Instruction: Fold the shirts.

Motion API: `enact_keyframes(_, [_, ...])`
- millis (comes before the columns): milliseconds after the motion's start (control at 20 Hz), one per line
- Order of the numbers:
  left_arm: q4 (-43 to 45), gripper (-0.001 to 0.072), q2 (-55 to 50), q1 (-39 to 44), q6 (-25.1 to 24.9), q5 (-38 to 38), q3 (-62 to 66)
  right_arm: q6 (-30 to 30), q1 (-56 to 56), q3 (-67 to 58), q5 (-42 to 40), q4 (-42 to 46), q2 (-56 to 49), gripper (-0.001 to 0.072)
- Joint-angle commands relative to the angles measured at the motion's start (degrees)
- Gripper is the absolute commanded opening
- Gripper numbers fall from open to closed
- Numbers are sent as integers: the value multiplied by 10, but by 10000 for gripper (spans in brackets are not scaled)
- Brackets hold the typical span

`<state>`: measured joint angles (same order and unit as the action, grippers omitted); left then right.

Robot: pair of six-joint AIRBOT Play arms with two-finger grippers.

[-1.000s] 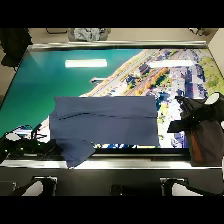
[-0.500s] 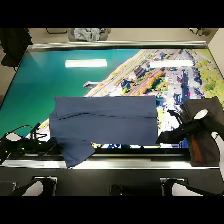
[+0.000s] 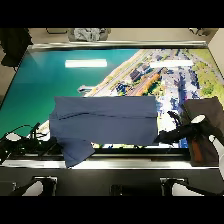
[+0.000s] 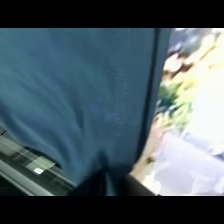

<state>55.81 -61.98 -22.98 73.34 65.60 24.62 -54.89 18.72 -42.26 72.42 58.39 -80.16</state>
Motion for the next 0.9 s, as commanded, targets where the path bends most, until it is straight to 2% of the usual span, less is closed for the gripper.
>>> enact_keyframes(0, [-4,28,0,0,-1,9,0,-2,0,2,1,-2,-2,48])
enact_keyframes(100, [-4,26,2,0,-1,14,10,30,0,1,1,-10,1,47])
enact_keyframes(250, [-7,23,32,0,-38,45,66,86,0,-14,8,-11,28,44])
enact_keyframes(300, [-8,23,51,0,-30,49,86,92,0,-24,10,-12,40,43])
enact_keyframes(500, [-27,22,108,0,2,40,151,91,0,-92,0,-37,62,42])
enact_keyframes(600, [-28,21,102,0,18,9,185,88,0,-132,-36,-62,62,42])
enact_keyframes(700, [-33,21,82,5,26,-38,224,71,-5,-172,-86,-64,56,42])
enact_keyframes(850, [-33,22,-5,46,17,-53,294,82,-52,-256,-128,-38,-9,42])
